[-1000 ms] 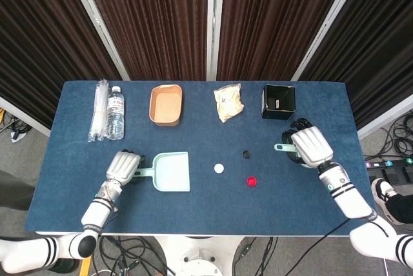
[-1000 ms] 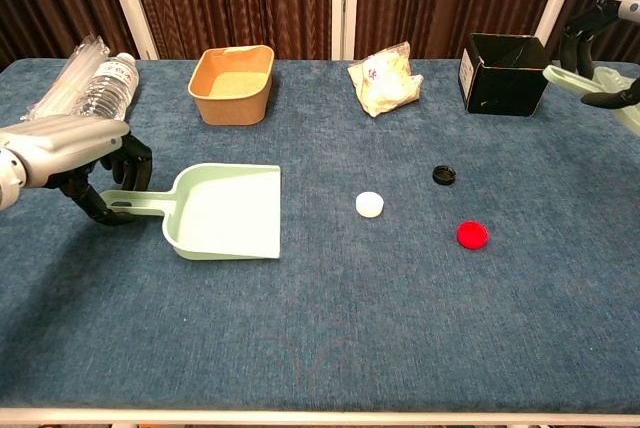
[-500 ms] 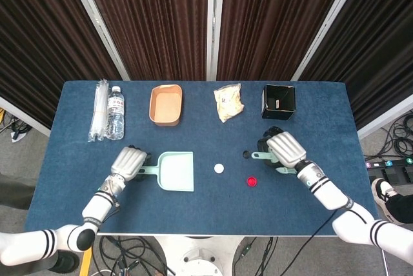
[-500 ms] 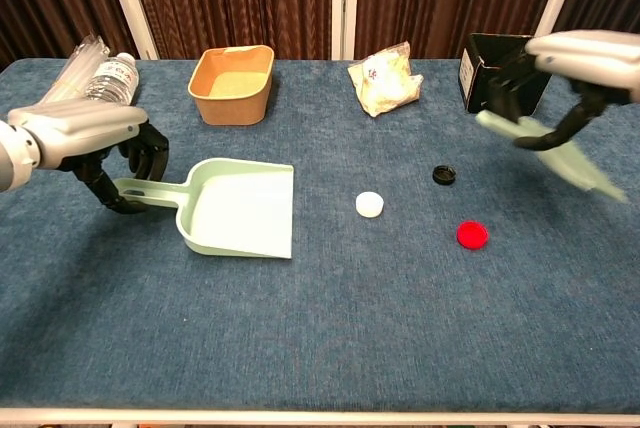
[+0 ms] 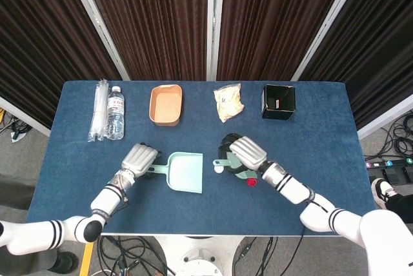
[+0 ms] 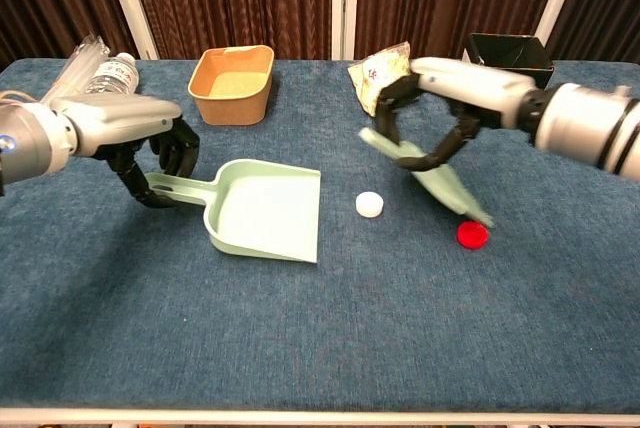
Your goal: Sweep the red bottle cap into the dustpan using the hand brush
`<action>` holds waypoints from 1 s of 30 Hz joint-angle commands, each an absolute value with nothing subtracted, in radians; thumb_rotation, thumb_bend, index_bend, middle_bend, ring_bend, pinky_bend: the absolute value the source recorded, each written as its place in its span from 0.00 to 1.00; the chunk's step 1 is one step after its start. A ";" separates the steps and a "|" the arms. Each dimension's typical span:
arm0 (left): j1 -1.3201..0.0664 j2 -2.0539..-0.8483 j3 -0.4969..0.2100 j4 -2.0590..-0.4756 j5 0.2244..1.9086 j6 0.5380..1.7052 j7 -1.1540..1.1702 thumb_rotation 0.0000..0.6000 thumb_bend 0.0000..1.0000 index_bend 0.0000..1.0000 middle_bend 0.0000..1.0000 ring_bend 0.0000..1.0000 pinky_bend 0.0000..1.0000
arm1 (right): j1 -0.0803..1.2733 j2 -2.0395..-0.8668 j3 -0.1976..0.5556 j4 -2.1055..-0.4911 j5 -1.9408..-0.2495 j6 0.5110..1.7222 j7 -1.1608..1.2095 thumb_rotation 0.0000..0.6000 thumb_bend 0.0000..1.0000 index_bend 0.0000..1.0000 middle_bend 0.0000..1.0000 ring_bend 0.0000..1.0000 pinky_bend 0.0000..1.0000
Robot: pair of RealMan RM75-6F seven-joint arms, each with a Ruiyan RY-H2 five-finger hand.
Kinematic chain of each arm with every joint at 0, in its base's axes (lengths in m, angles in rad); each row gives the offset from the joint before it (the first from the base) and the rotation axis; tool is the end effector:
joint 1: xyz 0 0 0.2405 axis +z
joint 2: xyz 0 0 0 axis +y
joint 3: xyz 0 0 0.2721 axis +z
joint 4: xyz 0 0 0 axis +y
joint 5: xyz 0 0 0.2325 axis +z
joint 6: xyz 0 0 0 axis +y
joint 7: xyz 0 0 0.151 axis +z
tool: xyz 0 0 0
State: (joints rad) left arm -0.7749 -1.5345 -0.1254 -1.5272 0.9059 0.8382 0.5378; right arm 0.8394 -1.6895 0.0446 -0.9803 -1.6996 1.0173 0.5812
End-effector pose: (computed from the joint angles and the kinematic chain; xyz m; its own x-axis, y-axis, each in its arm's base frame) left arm -0.1721 0.3490 -0.0629 0.5510 0.4157 0.7236 0.8285 -0.3765 -0.4146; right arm -0.1622 -0.3891 -0.0711 0.2715 -0.3971 0.8767 -0.7924 -0.6092 -0.0305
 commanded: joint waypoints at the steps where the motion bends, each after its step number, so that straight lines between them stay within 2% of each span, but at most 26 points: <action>1: -0.793 -1.545 -0.128 -1.520 0.893 0.834 0.545 1.00 0.37 0.56 0.56 0.42 0.32 | 0.868 -1.733 0.045 -0.959 -1.716 1.042 0.619 1.00 0.49 0.66 0.62 0.25 0.20; 4: -0.806 -1.553 -0.128 -1.518 0.883 0.837 0.554 1.00 0.37 0.56 0.56 0.43 0.32 | 0.887 -1.763 0.046 -0.949 -1.723 1.050 0.637 1.00 0.52 0.66 0.62 0.25 0.20; 13: -0.840 -1.569 -0.119 -1.536 0.852 0.852 0.580 1.00 0.37 0.56 0.56 0.43 0.32 | 0.921 -1.827 0.055 -0.952 -1.738 1.121 0.685 1.00 0.52 0.66 0.62 0.25 0.20; 18: -0.855 -1.561 -0.108 -1.556 0.851 0.858 0.595 1.00 0.37 0.56 0.56 0.43 0.32 | 0.875 -1.736 0.043 -1.042 -1.731 1.189 0.628 1.00 0.54 0.66 0.62 0.25 0.20; 26: -0.875 -1.555 -0.105 -1.568 0.844 0.856 0.587 1.00 0.37 0.56 0.56 0.43 0.32 | 0.739 -1.524 -0.034 -1.271 -1.681 1.222 0.453 1.00 0.55 0.66 0.62 0.25 0.19; 30: -0.882 -1.555 -0.101 -1.570 0.840 0.856 0.582 1.00 0.37 0.56 0.56 0.43 0.32 | 0.694 -1.498 -0.062 -1.293 -1.660 1.214 0.394 1.00 0.56 0.66 0.62 0.25 0.19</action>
